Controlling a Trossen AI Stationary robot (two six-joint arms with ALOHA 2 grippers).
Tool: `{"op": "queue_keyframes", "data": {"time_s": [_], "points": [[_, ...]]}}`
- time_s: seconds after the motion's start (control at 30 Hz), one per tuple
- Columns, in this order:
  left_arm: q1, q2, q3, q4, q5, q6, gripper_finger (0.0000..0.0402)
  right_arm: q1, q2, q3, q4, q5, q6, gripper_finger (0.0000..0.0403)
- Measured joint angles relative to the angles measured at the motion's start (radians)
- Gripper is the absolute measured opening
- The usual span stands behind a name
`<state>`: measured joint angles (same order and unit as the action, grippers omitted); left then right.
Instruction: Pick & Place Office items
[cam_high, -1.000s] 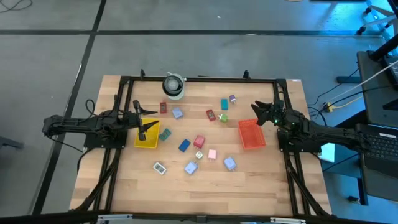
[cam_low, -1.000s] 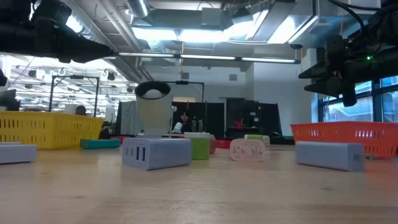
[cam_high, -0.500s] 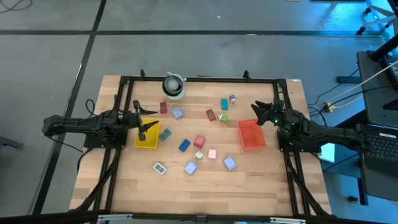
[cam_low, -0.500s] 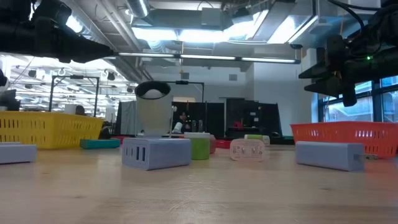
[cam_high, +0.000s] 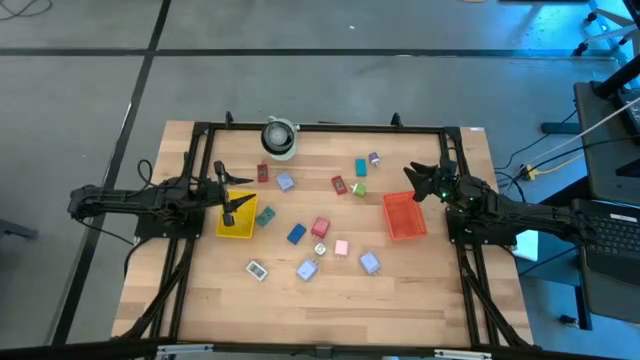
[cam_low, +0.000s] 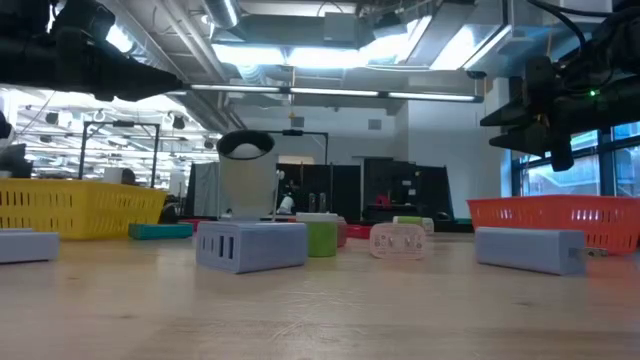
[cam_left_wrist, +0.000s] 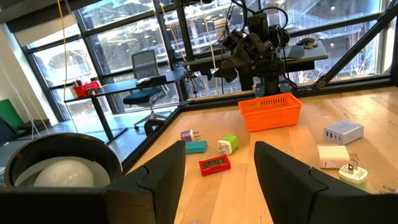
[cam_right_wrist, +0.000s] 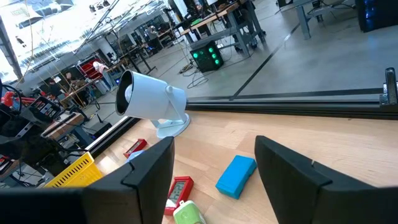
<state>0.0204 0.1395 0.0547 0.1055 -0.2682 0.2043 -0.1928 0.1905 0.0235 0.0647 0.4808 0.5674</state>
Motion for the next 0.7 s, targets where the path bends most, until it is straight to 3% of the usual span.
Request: {"op": "queue_keyframes", "data": {"time_s": [0.4,0.7], "points": [[0.000,0.000,0.000,0.003,0.000,-0.007,0.0189,0.000,0.000,0.000,0.000,0.000,0.000,0.0225],[0.000,0.000,0.000,0.006,0.000,-0.161,0.0189,0.000,0.000,0.000,0.002,0.017,0.000,0.0225]]}}
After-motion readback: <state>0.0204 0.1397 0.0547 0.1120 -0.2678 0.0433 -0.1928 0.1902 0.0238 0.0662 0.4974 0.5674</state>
